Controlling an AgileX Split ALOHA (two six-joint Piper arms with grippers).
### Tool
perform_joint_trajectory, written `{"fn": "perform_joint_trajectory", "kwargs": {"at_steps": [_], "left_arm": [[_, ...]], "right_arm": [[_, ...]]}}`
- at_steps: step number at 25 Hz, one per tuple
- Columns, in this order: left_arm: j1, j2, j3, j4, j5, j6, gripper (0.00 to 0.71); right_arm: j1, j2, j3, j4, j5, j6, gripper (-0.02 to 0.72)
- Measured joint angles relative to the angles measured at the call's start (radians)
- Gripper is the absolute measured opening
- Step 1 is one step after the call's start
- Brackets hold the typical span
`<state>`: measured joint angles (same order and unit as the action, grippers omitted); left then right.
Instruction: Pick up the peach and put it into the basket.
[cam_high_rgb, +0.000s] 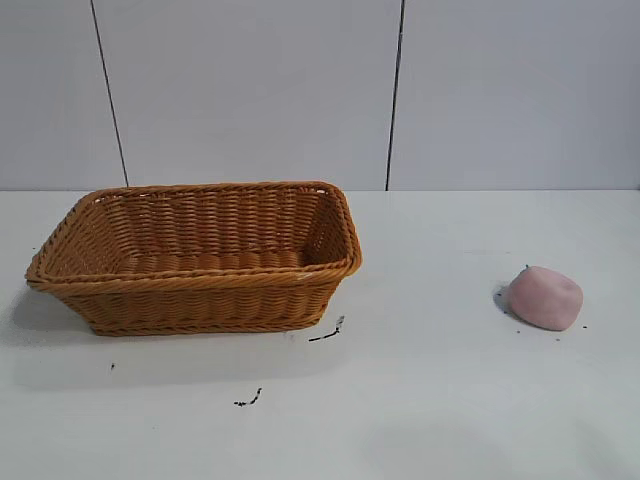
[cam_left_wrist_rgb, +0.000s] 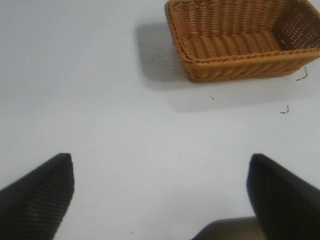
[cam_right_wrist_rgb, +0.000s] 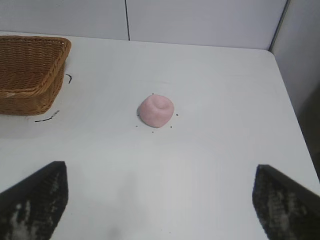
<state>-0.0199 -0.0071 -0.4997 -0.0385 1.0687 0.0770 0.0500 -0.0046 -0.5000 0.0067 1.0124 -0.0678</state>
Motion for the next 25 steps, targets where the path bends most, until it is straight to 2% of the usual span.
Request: {"fn": "perform_joint_trajectory", "kwargs": {"at_steps": [12, 19, 25], "left_arm": [[0.000, 0.000, 0.000, 0.000, 0.000, 0.000, 0.692], [0.000, 0.000, 0.000, 0.000, 0.000, 0.000, 0.692], [0.000, 0.000, 0.000, 0.000, 0.000, 0.000, 0.692]], "right_arm": [[0.000, 0.037, -0.024, 0.000, 0.000, 0.000, 0.689], [0.000, 0.451, -0.159, 0.000, -0.008, 0.001, 0.689], [0.000, 0.887, -0.291, 0.000, -0.069, 0.007, 0.689]]}}
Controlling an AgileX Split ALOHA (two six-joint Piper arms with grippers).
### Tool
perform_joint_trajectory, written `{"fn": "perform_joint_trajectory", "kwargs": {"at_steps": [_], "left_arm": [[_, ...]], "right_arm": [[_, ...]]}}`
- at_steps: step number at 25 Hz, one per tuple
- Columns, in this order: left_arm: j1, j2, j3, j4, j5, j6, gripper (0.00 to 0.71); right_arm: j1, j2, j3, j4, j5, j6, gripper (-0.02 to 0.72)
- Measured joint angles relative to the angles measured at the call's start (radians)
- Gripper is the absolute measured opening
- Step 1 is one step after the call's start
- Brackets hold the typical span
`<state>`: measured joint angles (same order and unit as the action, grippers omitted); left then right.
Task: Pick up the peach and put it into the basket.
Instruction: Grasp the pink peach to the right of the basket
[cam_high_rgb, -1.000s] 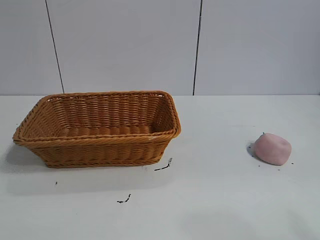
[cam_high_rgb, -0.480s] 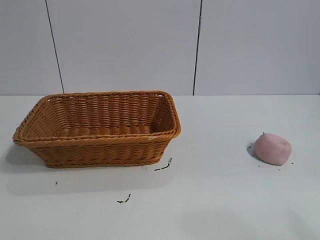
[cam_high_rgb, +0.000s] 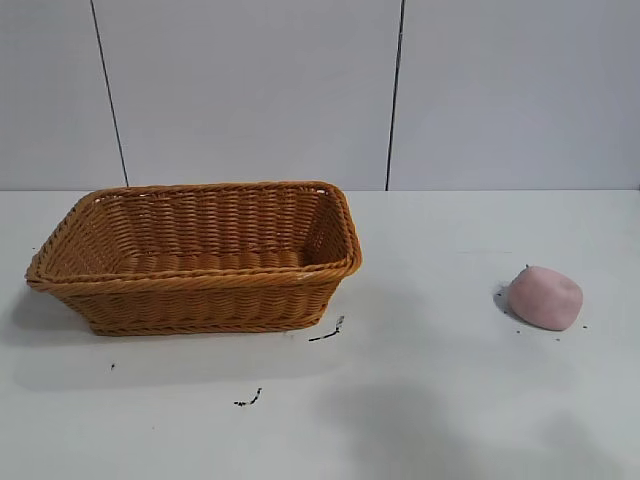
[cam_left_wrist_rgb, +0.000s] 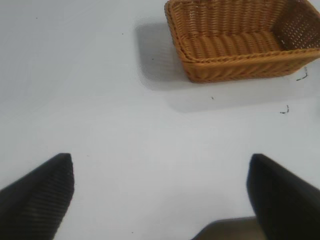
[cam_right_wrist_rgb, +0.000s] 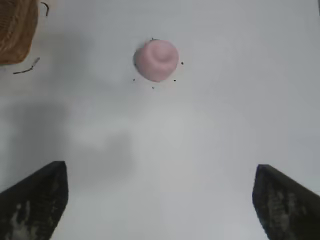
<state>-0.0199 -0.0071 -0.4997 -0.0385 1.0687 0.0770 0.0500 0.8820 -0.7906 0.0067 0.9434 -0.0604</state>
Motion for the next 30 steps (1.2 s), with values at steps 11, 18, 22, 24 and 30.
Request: {"fn": "perform_joint_trajectory", "kwargs": {"at_steps": [11, 18, 22, 24, 30], "left_arm": [[0.000, 0.000, 0.000, 0.000, 0.000, 0.000, 0.692], [0.000, 0.000, 0.000, 0.000, 0.000, 0.000, 0.692], [0.000, 0.000, 0.000, 0.000, 0.000, 0.000, 0.692], [0.000, 0.000, 0.000, 0.000, 0.000, 0.000, 0.692], [0.000, 0.000, 0.000, 0.000, 0.000, 0.000, 0.692]], "right_arm": [[0.000, 0.695, -0.362, -0.007, -0.023, 0.000, 0.689], [0.020, 0.987, -0.575, -0.007, -0.026, 0.000, 0.689], [0.048, 1.093, -0.632, -0.001, -0.043, 0.000, 0.689], [0.050, 1.133, -0.638, -0.001, -0.048, 0.003, 0.689], [0.047, 1.212, -0.639, -0.007, -0.069, 0.006, 0.689]]}}
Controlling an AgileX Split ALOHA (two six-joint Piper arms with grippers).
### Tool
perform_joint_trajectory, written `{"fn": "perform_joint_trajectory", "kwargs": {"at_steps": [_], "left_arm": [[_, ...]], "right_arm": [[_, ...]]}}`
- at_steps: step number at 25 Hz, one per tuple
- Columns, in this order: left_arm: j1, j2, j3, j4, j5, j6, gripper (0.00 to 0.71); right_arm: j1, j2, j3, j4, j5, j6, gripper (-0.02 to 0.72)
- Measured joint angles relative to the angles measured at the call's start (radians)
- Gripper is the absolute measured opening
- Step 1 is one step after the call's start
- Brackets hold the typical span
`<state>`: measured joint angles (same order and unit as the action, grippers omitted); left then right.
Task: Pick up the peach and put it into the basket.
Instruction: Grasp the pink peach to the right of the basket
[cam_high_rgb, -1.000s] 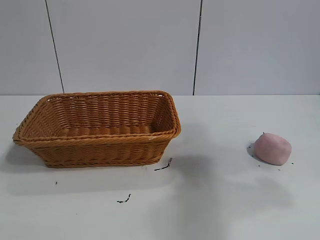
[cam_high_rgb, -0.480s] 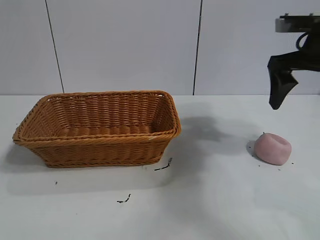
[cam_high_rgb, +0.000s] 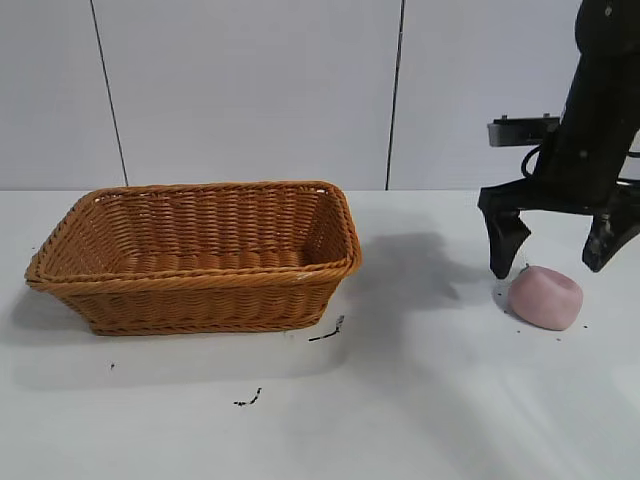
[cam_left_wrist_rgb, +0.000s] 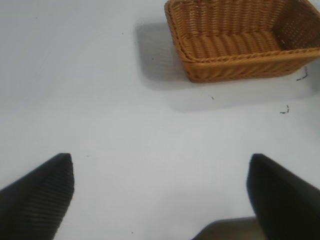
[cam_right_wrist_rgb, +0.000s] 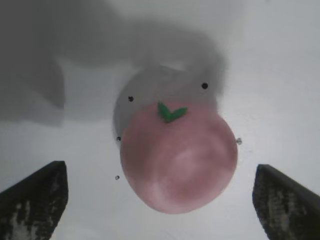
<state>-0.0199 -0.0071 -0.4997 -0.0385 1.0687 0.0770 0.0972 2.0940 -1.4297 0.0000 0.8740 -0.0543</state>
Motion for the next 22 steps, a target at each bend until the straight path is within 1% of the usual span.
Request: {"fn": "perform_joint_trajectory", "kwargs": {"at_steps": [10, 15, 22], "left_arm": [[0.000, 0.000, 0.000, 0.000, 0.000, 0.000, 0.692], [0.000, 0.000, 0.000, 0.000, 0.000, 0.000, 0.692], [0.000, 0.000, 0.000, 0.000, 0.000, 0.000, 0.692]], "right_arm": [[0.000, 0.061, 0.000, -0.006, -0.063, 0.002, 0.689], [0.000, 0.069, 0.000, 0.000, -0.072, 0.002, 0.689], [0.000, 0.086, 0.000, 0.000, -0.058, 0.002, 0.689]]}}
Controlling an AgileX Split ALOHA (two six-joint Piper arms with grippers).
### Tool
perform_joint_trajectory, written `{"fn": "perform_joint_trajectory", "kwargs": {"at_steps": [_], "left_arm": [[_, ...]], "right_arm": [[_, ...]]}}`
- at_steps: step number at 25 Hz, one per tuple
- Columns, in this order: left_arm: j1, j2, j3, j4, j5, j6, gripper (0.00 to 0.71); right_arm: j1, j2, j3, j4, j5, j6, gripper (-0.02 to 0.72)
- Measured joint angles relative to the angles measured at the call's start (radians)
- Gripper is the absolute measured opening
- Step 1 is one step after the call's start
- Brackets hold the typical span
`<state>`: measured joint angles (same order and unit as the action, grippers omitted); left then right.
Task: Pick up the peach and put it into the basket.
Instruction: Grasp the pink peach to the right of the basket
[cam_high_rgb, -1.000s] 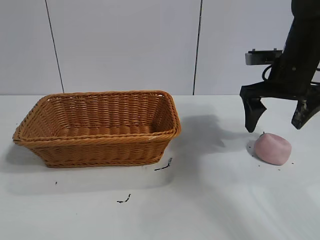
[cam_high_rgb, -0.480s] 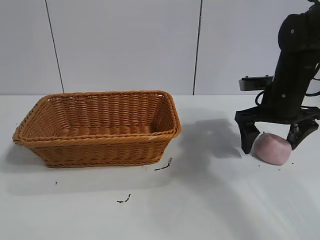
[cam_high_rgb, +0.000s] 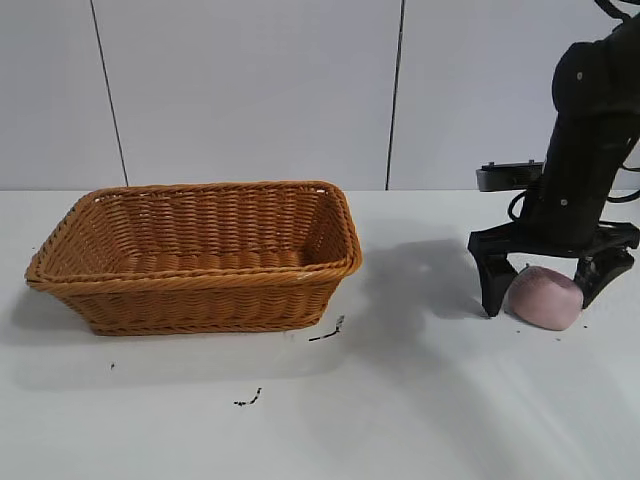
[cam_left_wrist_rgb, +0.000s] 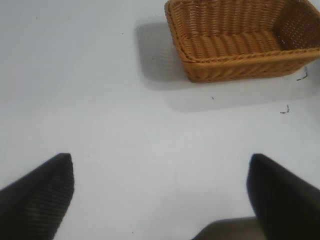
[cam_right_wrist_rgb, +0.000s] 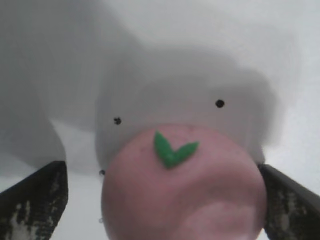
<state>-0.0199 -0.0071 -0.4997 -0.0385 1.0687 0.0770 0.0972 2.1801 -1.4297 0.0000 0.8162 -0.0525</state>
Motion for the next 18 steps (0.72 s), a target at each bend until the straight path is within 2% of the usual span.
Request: {"fn": "perform_joint_trajectory", "kwargs": {"at_steps": [3, 4, 5, 8, 9, 10, 13, 18], "left_arm": [[0.000, 0.000, 0.000, 0.000, 0.000, 0.000, 0.692], [0.000, 0.000, 0.000, 0.000, 0.000, 0.000, 0.692], [0.000, 0.000, 0.000, 0.000, 0.000, 0.000, 0.692], [0.000, 0.000, 0.000, 0.000, 0.000, 0.000, 0.692], [0.000, 0.000, 0.000, 0.000, 0.000, 0.000, 0.692], [0.000, 0.000, 0.000, 0.000, 0.000, 0.000, 0.692], [0.000, 0.000, 0.000, 0.000, 0.000, 0.000, 0.692], [0.000, 0.000, 0.000, 0.000, 0.000, 0.000, 0.692]], "right_arm": [[0.000, 0.000, 0.000, 0.000, 0.000, -0.001, 0.683], [0.000, 0.000, 0.000, 0.000, 0.000, -0.001, 0.637], [0.000, 0.000, 0.000, 0.000, 0.001, -0.001, 0.554], [-0.001, -0.002, -0.001, -0.014, 0.008, -0.001, 0.214], [-0.001, -0.006, -0.003, -0.015, 0.009, -0.001, 0.140], [-0.001, -0.014, -0.004, -0.018, 0.010, -0.001, 0.104], [-0.001, -0.047, -0.004, -0.020, 0.018, -0.001, 0.053], [-0.002, -0.173, -0.003, -0.020, 0.033, -0.001, 0.037]]}}
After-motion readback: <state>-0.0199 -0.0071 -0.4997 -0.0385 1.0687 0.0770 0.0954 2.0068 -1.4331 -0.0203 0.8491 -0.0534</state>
